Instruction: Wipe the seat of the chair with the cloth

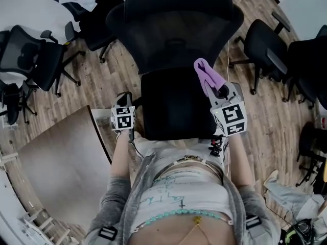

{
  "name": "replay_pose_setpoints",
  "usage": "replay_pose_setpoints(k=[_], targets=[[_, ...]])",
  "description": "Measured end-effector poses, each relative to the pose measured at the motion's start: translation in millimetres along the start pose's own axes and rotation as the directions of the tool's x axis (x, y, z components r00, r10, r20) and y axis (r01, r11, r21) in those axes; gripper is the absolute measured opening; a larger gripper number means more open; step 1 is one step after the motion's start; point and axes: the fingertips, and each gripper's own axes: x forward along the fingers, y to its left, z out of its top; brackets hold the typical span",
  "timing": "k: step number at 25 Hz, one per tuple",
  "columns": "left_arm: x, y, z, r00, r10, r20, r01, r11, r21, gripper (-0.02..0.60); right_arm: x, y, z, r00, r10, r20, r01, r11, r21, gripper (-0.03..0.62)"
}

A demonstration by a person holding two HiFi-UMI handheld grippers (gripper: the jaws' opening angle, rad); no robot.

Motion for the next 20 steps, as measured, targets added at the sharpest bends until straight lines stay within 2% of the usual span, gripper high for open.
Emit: replay_pose_setpoints(k=[5, 10, 16, 20], targets=[[2, -2, 3, 1.000, -0.006, 0.004, 0.006, 1.000, 0.002, 0.008, 17, 6, -3, 0.997, 0.055, -0.045, -0.058, 0.996, -0.063, 0.048], [2, -4, 4, 0.998, -0.066, -0.017, 0.065, 0.996, -0.055, 0.008, 41, 17, 0, 0.990, 0.127, -0.055, -0.132, 0.985, -0.107, 0.048], [3, 0, 2, 0.991, -0.127, -0.037, 0.123, 0.987, -0.108, 0.008, 76, 43, -9, 0.973, 0.197, -0.116, -0.215, 0.961, -0.173, 0.048], [3, 5, 5, 0.993, -0.117, -0.028, 0.113, 0.989, -0.097, 0.008, 98, 63, -13, 0.958, 0.250, -0.137, -0.274, 0.942, -0.194, 0.048]])
